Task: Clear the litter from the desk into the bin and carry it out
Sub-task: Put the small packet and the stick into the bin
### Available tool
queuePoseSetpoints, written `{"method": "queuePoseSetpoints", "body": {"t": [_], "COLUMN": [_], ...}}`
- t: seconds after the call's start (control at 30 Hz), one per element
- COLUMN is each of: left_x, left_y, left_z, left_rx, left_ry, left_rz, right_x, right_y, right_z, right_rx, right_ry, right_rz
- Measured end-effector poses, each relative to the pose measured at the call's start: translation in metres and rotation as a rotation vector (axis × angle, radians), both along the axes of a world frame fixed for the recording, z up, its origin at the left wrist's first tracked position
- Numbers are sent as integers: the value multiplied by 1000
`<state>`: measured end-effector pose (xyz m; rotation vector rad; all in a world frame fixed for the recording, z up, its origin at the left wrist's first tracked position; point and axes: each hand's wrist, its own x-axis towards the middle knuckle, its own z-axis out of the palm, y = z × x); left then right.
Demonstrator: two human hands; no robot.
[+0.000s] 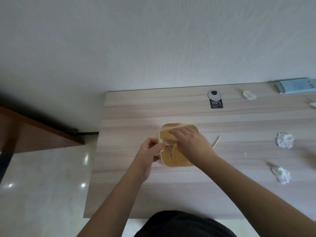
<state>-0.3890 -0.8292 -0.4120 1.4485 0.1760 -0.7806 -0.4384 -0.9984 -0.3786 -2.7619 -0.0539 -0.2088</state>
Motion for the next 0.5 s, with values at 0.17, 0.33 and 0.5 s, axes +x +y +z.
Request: {"method": "queuePoseSetpoints", "body": {"t": [0.17, 0.33, 0.5], "left_x": [1, 3, 8], "left_y": [26, 50, 55], "left_z": [0, -2, -1], "left_rx": [-40, -40, -30], "left_ry": [29, 25, 29], "left_rz": [-3, -13, -37], "right_x": [-29, -62, -88], "right_y": [17, 28, 18], "right_z": [31, 50, 40], "right_rx": [-15, 1, 15], "right_ry": [15, -80, -63], "right_rz": [-67, -231, -432]}}
